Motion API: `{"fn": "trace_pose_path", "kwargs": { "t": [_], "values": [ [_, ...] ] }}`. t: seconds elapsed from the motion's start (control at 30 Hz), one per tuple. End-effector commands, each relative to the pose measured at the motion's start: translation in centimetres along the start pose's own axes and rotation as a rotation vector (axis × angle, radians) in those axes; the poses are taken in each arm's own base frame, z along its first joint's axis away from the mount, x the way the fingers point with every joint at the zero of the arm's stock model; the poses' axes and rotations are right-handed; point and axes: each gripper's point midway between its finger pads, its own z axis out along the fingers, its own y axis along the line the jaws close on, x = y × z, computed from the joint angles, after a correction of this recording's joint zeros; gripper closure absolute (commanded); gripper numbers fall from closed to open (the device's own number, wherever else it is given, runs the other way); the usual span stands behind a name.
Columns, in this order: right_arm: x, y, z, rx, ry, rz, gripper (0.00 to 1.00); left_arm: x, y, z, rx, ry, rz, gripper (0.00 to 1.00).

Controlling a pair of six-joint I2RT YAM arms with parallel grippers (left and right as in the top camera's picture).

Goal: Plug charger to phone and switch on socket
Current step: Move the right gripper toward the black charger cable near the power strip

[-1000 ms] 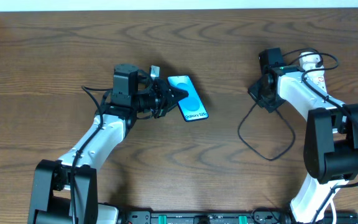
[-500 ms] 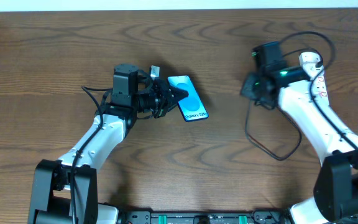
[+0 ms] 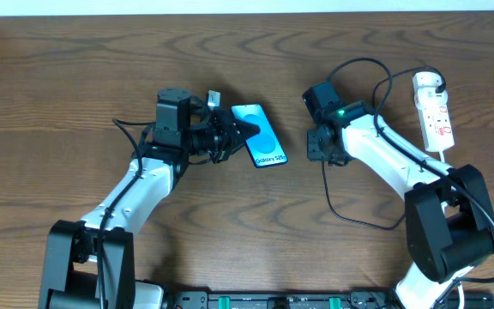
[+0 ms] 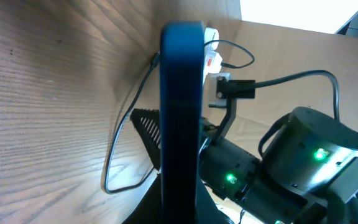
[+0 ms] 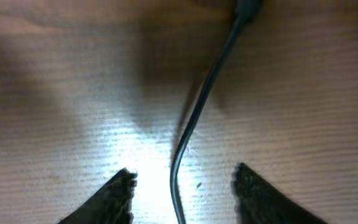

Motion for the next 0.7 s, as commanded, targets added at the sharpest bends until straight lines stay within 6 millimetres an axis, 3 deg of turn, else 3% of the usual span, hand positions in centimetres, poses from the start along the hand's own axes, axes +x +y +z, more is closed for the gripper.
{"fn": "trace_pose_path", "kwargs": {
  "t": [0.0,0.23,0.67],
  "values": [
    [-2.9,-0.6,-1.7,0.004,-0.078,0.094,0.45,0.3,-1.1,-0.2,0.027,0.018,0.043,0.93],
    [-4.1,-2.9,-1.3,0.015,-0.075,0.315,0.48,0.3,-1.1,-0.2,0.027,0.018,0.043,0.92],
    [-4.1,-2.2,3.7,0.007,-0.019,0.36,0.6,0.3,-1.1,-0.2,0.027,0.018,0.043,0.93]
  ]
}}
